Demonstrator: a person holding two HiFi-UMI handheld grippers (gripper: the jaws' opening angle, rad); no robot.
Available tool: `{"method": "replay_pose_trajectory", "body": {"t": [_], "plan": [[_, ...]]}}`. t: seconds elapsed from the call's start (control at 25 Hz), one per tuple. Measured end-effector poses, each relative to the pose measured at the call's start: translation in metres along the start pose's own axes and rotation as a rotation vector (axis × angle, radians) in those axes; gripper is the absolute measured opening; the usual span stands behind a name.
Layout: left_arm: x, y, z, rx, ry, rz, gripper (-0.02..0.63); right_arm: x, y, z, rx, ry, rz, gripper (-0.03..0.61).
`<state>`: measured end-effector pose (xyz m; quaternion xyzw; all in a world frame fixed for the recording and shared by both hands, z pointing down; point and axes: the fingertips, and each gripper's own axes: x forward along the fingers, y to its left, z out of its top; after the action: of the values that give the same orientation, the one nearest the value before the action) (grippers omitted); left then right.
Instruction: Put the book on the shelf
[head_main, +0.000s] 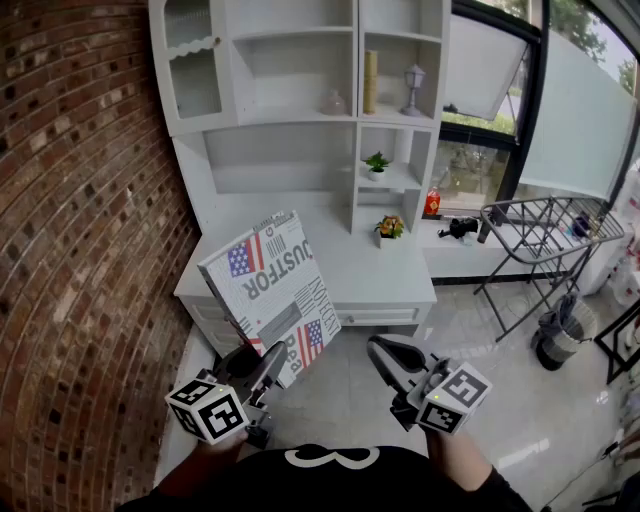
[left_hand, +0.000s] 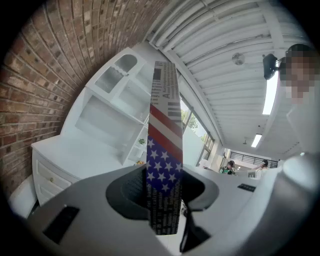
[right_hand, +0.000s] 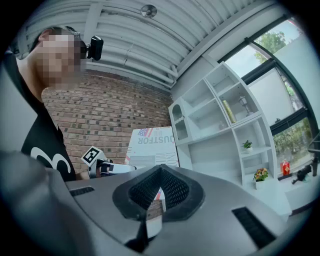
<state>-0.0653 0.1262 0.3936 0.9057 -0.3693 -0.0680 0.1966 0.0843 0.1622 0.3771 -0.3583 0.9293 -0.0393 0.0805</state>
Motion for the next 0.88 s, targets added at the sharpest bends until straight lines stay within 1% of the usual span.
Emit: {"method": "replay_pose_trajectory", "body": {"t": [0.36, 0.6, 0.76, 0.88], "plan": [[-0.005, -0.003, -0.001, 0.002, 0.002, -0.011, 0.149, -0.002, 0.003, -0.004, 0.008, 0.000, -0.010, 0.008], [-0.001, 0.000, -0.002, -0.005, 0.000, -0.019, 0.150, 0.002, 0.002, -0.018, 0.002, 0.038, -0.030, 0.008], [0.005, 0.002, -0.002, -0.012, 0.009, -0.033, 0.150, 0.003, -0.006, -0.018, 0.030, 0.027, -0.048, 0.008], [0.010, 0.007, -0.002, -0.016, 0.012, -0.042, 0.150, 0.007, -0.010, -0.018, 0.031, 0.024, -0.049, 0.008]]}}
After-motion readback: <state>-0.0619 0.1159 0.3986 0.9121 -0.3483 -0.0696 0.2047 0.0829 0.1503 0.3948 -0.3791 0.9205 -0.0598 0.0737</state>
